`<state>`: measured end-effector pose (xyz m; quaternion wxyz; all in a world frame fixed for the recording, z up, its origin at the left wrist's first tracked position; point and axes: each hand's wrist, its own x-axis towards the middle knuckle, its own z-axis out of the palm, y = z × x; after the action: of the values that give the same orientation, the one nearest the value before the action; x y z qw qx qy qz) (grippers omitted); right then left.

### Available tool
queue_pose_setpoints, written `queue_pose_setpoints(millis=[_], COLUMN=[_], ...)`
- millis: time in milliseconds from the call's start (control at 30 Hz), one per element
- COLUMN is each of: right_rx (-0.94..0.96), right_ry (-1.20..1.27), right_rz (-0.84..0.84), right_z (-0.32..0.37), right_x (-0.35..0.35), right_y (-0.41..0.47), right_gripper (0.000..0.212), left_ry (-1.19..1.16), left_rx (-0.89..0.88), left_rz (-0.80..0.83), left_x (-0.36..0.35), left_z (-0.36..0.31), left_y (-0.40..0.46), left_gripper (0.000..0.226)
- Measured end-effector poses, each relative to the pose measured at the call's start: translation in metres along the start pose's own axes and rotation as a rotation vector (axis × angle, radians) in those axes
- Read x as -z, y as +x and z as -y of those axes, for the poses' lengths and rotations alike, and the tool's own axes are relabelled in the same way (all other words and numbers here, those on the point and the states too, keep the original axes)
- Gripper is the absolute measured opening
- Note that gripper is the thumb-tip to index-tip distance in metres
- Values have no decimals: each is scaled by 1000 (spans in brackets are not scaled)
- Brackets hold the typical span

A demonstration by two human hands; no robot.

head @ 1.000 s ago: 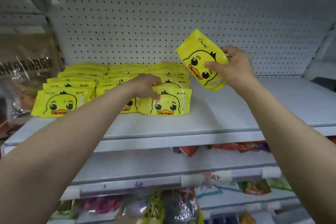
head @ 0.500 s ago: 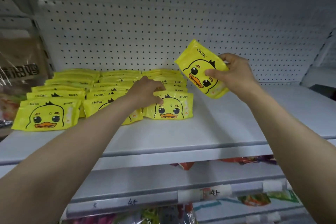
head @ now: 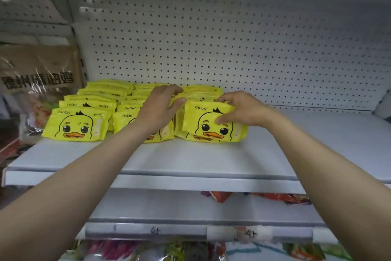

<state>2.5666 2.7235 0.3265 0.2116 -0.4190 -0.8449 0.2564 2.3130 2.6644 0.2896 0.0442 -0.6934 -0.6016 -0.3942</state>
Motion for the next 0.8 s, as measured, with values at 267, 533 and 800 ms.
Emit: queue_pose_setpoints(millis=[267,533,800], right_rx=[27,166,164], right_ry=[-81,-329,-418], right_rz=[73,-48,-37], right_z=[-10,-12,-11], right_x=[-34,-45,-53], right_y=[18,7,-4], right_gripper=[58,80,93], left_ry=[112,190,195], left_rx=[-143,-133,-136], left_rz=[181,294,317], left_x=[-16,-27,-30], left_z=[-10,-8,-2], left_y=[-36,-37,-35], left_gripper=[72,96,95])
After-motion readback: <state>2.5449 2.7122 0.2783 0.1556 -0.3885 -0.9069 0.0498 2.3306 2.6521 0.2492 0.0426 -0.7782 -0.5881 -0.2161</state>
